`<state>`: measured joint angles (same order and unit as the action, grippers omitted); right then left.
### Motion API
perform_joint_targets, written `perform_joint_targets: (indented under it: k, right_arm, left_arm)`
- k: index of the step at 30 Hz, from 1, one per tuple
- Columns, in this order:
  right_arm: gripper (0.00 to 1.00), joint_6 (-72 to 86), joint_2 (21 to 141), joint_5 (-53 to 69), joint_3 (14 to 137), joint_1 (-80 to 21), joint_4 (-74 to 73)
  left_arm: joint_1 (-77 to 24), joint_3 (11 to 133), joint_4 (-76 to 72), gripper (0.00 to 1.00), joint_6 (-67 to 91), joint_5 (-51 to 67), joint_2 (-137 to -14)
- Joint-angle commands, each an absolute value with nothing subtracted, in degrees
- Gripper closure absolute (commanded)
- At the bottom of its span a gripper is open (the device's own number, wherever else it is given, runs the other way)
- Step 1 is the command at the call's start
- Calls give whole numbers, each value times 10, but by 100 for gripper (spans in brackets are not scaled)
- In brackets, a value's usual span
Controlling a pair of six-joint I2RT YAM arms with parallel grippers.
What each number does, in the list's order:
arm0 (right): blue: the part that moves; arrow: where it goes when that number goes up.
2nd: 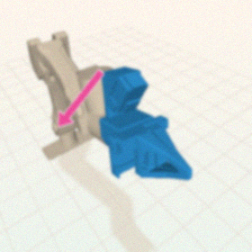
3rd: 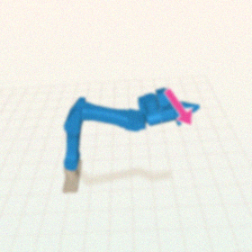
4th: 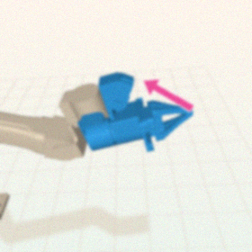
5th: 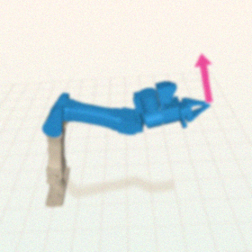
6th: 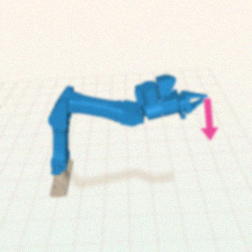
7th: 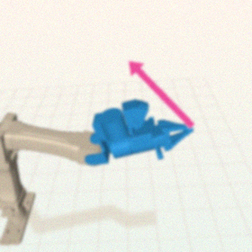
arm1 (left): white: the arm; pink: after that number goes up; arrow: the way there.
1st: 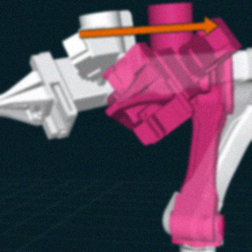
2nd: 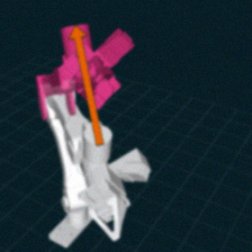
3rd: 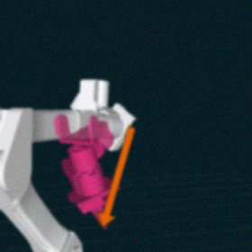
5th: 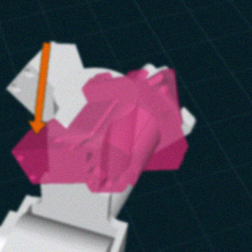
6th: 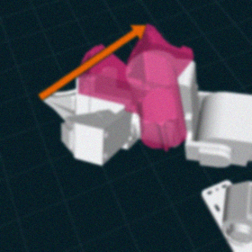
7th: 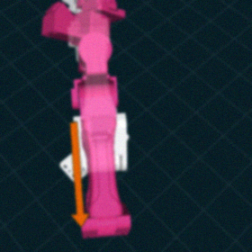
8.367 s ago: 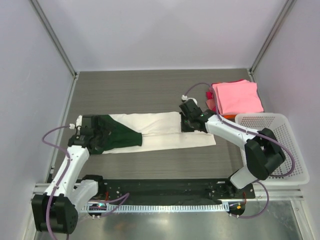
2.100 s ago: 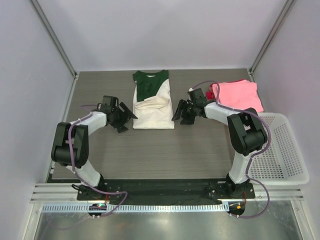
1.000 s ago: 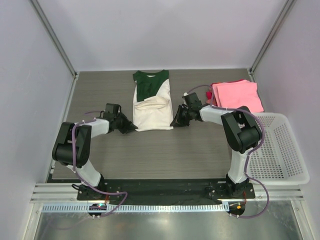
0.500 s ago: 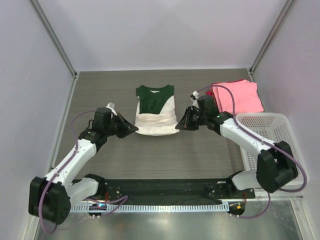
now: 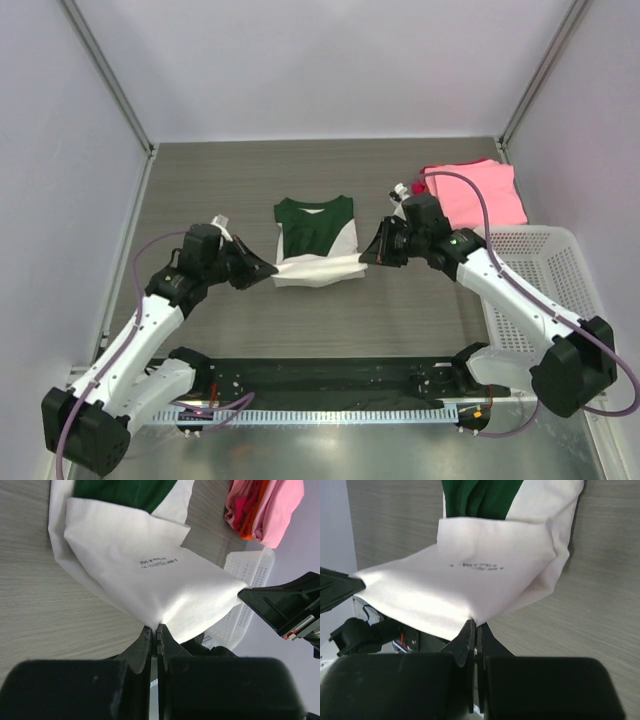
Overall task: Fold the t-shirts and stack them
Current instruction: Fold the tshirt
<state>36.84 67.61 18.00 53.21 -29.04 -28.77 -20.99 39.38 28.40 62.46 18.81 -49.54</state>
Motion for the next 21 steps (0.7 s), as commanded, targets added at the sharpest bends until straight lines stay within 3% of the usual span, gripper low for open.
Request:
perform_joint_targets:
  k: [1,14,18,19,20,21]
  right_arm:
    - [99,351,720,130,594,-286,-287]
    - [99,340,969,141,779,-215,-255]
    - [99,353,1055,157,823,-194,-210]
    - [98,359,1075,150,847,-191,-207]
    - [91,360,1109,147,859,-186,-205]
    - [77,361,1127,147,871,-179,-193]
  left_arm:
    - [-202,450,278,100,600,157,-555]
    - [-118,599,174,100,576,164,-828]
    - [-105,661,128,98,578,178,-965]
    - [-103,694,107,90,581,182,-991]
    - [-102,713,95,77,580,195,-1017]
    - [-101,738,91,60,566,204,-1047]
